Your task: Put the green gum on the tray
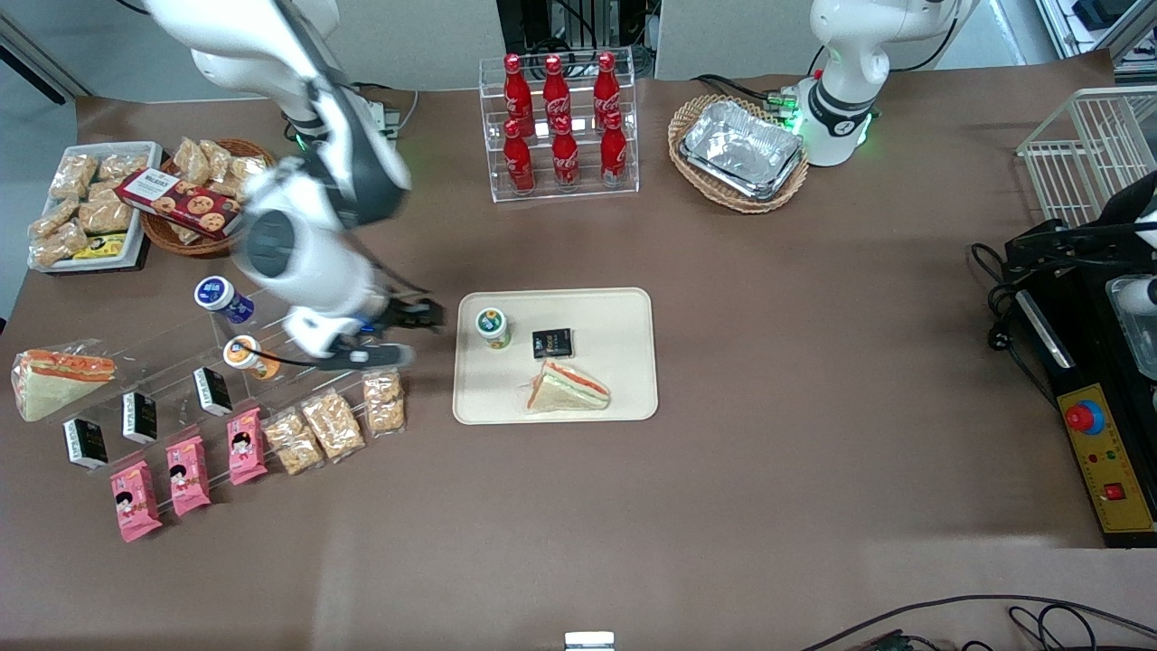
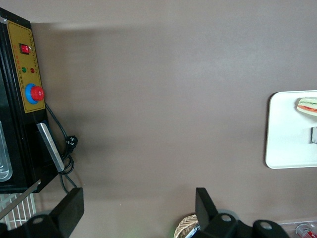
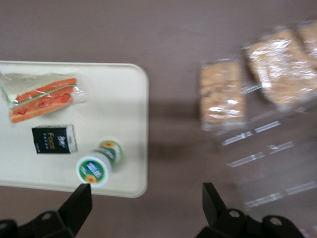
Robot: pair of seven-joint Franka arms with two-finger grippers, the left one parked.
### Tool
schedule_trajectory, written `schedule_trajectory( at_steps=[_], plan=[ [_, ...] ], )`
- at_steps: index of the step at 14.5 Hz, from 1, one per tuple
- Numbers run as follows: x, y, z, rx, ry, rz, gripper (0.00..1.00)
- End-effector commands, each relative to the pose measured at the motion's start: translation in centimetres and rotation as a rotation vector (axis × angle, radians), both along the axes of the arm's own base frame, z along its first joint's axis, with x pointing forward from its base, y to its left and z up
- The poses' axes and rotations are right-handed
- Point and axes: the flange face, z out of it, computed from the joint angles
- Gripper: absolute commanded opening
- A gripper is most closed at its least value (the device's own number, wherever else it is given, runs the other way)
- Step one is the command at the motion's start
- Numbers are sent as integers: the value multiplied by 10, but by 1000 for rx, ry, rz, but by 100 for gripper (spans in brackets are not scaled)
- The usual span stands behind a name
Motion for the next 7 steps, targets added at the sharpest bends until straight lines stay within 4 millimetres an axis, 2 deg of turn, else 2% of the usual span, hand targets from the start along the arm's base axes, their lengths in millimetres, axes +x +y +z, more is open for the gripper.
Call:
schedule_trajectory(
  at_steps=[1,4,7],
  plan=[
    [-7,-77,62,-65,-25,45,99],
    [4,-153,108,-57,25,67,100],
    [5,-212,136,-31,30,152,100]
  ],
)
